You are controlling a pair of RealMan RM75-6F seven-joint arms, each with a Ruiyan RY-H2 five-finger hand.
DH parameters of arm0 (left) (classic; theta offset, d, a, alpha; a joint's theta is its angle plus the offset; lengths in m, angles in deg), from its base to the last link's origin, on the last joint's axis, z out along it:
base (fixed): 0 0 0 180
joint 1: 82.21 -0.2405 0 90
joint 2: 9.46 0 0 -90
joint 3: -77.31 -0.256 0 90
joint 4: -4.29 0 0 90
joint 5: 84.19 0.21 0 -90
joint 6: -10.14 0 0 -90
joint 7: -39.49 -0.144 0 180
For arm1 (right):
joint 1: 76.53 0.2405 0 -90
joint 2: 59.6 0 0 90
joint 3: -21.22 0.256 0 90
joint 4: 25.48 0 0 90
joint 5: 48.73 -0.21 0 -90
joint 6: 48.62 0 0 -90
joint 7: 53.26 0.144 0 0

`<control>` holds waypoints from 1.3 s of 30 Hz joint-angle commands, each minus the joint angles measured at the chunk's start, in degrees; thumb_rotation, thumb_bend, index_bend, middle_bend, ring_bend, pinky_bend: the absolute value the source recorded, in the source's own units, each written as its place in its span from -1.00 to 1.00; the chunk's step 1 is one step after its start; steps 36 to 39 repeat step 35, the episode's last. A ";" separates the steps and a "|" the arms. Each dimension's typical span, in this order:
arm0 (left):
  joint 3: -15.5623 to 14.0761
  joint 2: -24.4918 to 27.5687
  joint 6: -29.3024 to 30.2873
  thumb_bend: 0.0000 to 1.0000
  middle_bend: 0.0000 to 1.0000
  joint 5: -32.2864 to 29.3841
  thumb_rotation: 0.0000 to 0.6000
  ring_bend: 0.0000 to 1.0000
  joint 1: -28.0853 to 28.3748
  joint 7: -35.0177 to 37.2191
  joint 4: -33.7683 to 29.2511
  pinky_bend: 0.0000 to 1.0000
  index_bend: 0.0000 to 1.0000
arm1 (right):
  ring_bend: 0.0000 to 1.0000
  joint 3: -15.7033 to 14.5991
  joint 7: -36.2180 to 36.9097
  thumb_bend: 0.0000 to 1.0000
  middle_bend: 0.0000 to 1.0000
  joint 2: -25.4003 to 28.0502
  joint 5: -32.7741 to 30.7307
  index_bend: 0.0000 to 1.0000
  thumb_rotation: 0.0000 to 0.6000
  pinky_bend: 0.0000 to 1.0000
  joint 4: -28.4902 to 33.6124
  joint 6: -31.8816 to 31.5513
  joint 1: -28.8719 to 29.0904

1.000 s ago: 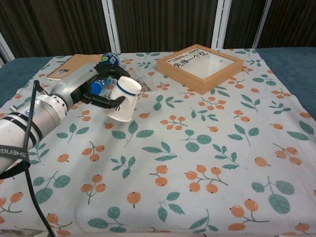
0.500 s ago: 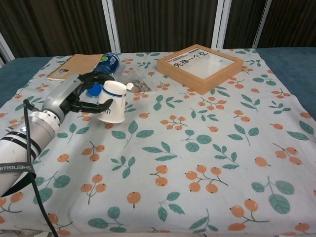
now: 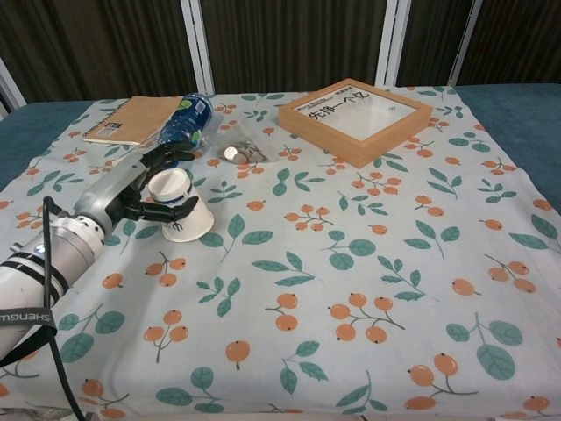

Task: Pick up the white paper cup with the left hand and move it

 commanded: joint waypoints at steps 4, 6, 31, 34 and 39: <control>0.27 1.14 1.34 -0.23 -1.00 1.99 1.00 -1.00 -0.35 0.77 -1.47 -1.00 -1.00 | -1.00 0.07 -0.07 -0.61 -1.00 0.09 -0.08 -1.00 1.00 -1.00 0.18 -0.02 0.03; 0.27 2.29 2.24 -0.24 -1.00 3.06 1.00 -1.00 -0.41 0.60 -3.22 -1.00 -1.00 | -1.00 0.16 -0.02 -0.61 -1.00 0.16 -0.17 -1.00 1.00 -1.00 0.19 -0.04 0.05; -15.16 39.80 25.50 -0.26 -1.00 8.81 1.00 -1.00 -26.26 -42.75 -29.16 -1.00 -1.00 | -1.00 1.77 1.36 -0.61 -1.00 -1.61 5.09 -1.00 1.00 -1.00 -3.68 -11.47 -2.55; -15.30 38.19 26.57 -0.25 -1.00 9.07 1.00 -1.00 -28.03 -39.93 -25.37 -1.00 -1.00 | -1.00 1.70 -0.37 -0.61 -1.00 -1.62 4.62 -1.00 1.00 -1.00 -3.23 -10.96 -2.55; -15.15 37.75 26.70 -0.26 -1.00 9.18 1.00 -1.00 -28.42 -38.77 -24.30 -1.00 -1.00 | -1.00 1.66 -0.82 -0.61 -1.00 -1.61 4.43 -1.00 1.00 -1.00 -2.94 -10.71 -2.54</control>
